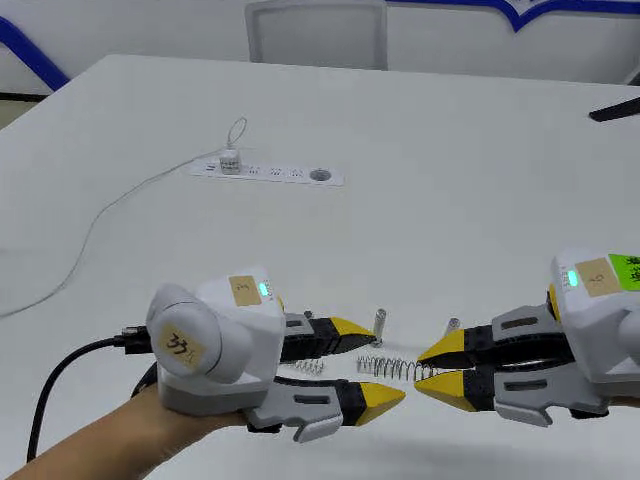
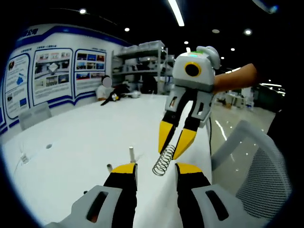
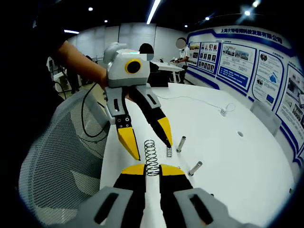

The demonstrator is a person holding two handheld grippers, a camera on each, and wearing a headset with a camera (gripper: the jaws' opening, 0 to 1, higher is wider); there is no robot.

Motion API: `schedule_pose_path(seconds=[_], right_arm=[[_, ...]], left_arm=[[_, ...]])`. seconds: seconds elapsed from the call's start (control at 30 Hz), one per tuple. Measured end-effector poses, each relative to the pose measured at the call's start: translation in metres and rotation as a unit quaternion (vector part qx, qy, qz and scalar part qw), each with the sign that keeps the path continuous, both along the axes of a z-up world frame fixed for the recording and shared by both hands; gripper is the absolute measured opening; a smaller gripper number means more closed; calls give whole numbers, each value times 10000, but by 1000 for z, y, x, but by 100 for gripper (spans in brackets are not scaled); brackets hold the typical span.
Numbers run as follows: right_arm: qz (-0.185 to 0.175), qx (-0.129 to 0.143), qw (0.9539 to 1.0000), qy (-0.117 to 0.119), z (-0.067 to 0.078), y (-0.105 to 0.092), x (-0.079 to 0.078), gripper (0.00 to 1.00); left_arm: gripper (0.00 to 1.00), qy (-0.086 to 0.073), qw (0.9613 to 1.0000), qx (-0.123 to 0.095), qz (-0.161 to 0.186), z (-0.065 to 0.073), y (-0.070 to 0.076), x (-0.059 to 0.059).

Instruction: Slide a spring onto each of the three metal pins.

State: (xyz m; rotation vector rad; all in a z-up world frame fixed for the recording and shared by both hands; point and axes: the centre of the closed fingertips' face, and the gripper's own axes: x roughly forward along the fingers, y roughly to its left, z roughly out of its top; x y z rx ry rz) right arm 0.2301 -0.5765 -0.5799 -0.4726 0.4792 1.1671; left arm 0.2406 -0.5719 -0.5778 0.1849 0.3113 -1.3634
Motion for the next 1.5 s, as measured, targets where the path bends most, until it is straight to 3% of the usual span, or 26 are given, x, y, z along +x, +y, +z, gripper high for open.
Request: schedule_pose_path(seconds=[0.23,0.5,0.77,0.83,1.07,1.2,1.23,1.27,1.33,1.5], right_arm=[[68,-14,10000,57,-2,3,-4,10],[94,1,9999,92,-2,4,-4,10],[153,6,9998,84,1,2,-4,11],[166,1,9999,16,2,2,-2,11],[358,-110,9993,-67,1,3,-5,12],[351,-123,9993,46,-3,3,-6,16],[377,-105,9992,-13,-3,3,-6,13],[426,-52,9988,-214,1,5,-3,12],[344,31,9994,26,1,5,-6,11],[353,210,9991,91,6,6,-7,11]], left_arm=[[21,-34,9996,123,-242,-4,-3,-7],[15,-104,9991,197,-348,-5,-4,-10],[11,-505,9968,323,-521,-3,-5,-13],[10,-686,9956,340,-543,-2,-6,-13],[10,-791,9935,409,-709,-2,-4,-15],[10,-805,9931,368,-763,1,-3,-16],[10,-823,9929,374,-777,2,-3,-16],[10,-845,9927,369,-775,2,-2,-15],[10,-824,9929,337,-792,4,-1,-16],[10,-870,9923,338,-819,4,-1,-17]])
